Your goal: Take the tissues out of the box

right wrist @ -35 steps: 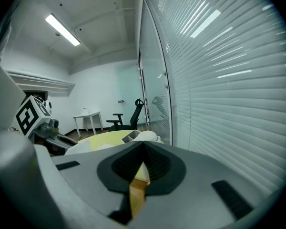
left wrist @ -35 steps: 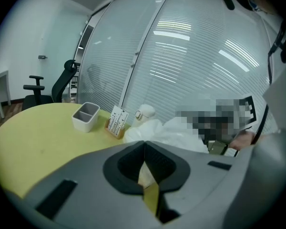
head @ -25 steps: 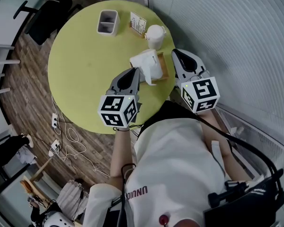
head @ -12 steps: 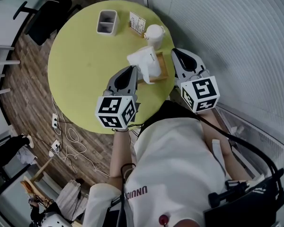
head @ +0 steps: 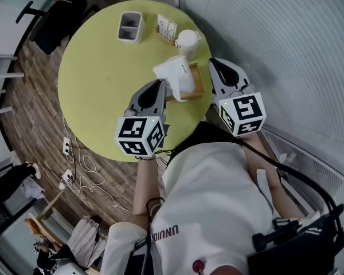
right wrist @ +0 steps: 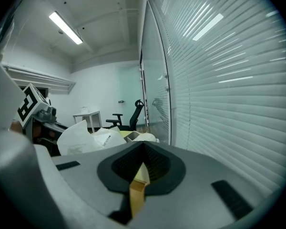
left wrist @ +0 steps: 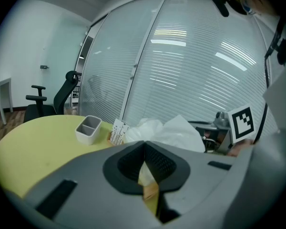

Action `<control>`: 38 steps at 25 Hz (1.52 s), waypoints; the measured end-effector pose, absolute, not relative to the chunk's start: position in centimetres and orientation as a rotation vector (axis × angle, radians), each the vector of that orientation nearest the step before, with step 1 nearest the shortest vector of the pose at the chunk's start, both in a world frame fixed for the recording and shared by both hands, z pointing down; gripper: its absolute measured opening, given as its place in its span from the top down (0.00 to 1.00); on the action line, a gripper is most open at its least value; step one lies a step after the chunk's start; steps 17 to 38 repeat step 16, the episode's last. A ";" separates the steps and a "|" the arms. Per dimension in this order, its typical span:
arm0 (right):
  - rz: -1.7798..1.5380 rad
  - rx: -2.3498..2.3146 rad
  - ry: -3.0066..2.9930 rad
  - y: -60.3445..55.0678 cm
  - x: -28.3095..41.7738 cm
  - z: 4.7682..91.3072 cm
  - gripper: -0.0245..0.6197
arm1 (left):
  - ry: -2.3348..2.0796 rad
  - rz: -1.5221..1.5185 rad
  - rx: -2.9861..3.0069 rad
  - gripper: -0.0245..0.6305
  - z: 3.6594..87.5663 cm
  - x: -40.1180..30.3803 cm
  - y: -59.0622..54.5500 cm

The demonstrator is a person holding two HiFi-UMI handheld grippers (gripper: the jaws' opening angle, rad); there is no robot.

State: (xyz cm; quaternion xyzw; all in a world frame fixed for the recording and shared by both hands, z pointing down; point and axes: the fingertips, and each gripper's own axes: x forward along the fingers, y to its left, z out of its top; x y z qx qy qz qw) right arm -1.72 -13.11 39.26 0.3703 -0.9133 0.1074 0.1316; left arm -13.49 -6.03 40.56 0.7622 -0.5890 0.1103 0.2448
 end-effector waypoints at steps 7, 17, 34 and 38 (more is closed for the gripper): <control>0.308 1.076 -2.651 -13.2 -1.8 39.2 0.94 | -1.606 0.310 2.080 0.94 40.7 -13.5 -6.0; 0.312 1.078 -2.655 -13.2 -1.7 39.0 0.94 | -1.600 0.310 2.073 0.94 40.6 -13.3 -6.1; 0.312 1.078 -2.655 -13.2 -1.7 39.0 0.94 | -1.600 0.310 2.073 0.94 40.6 -13.3 -6.1; 0.312 1.078 -2.655 -13.2 -1.7 39.0 0.94 | -1.600 0.310 2.073 0.94 40.6 -13.3 -6.1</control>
